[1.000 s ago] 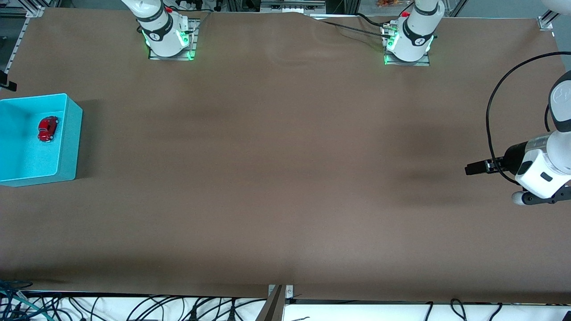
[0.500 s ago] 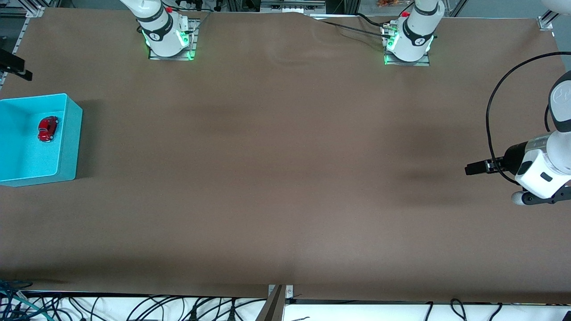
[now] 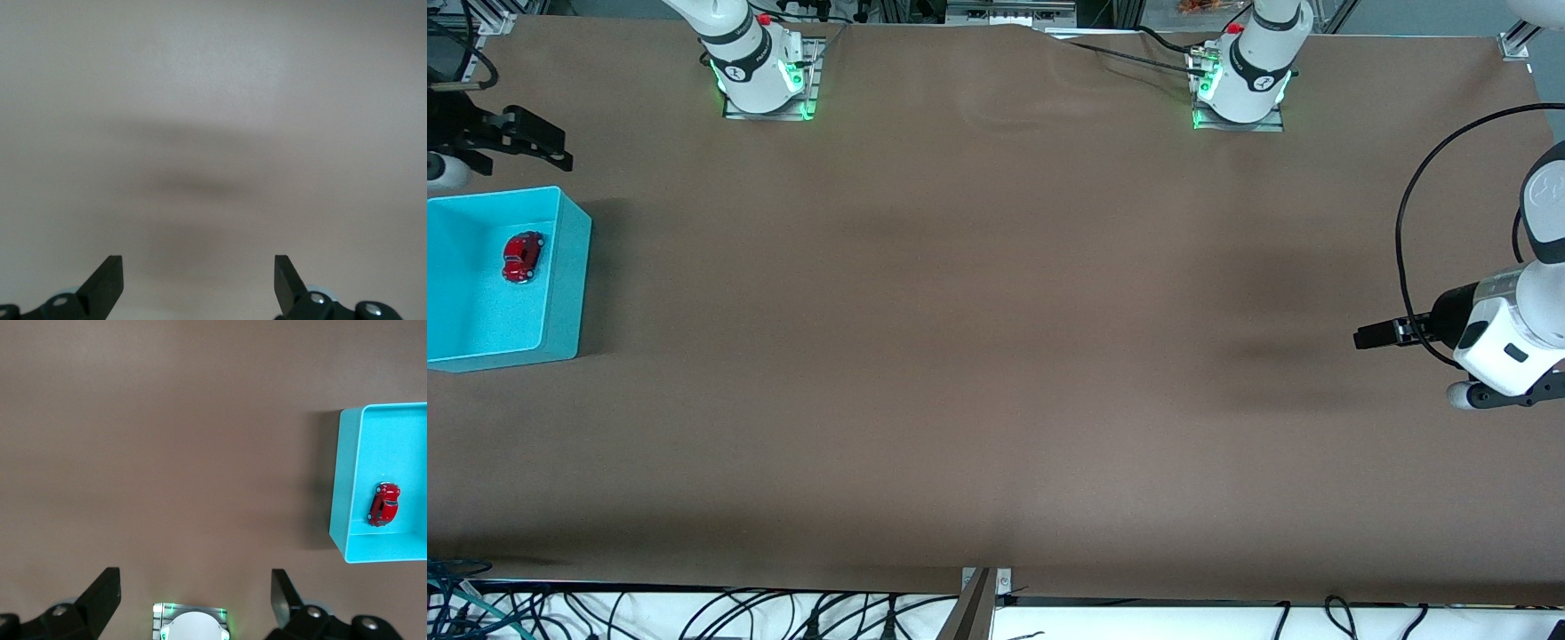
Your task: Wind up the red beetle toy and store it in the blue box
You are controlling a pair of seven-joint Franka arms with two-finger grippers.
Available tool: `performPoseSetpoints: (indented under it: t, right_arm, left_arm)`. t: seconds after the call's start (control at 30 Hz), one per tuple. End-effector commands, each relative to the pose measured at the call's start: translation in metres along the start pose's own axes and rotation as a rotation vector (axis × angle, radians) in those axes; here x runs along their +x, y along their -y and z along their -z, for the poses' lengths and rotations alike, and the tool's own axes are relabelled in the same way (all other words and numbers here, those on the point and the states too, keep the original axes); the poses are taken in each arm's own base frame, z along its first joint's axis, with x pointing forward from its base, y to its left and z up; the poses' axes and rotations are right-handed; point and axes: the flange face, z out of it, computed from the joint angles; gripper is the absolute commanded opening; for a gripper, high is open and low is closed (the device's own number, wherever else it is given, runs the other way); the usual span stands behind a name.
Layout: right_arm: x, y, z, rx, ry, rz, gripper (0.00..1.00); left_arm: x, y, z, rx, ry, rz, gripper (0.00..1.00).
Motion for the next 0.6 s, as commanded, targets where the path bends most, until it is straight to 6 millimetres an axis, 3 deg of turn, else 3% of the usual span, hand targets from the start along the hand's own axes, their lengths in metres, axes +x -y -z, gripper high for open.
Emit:
performPoseSetpoints:
  t: [0.0,0.57]
  right_arm:
    - [-0.002,-0.0014,-0.0006,0.0,-0.003,-0.005,1.0]
    - [-0.0013,0.0052,-0.0016,-0.003,0.004,0.004,1.0]
  left_arm:
    - [0.006,0.0014,0.0053,-0.014,-0.008,-0.016,1.0]
    - [0.0065,0.0014,0.0057,-0.015,-0.009,-0.016,1.0]
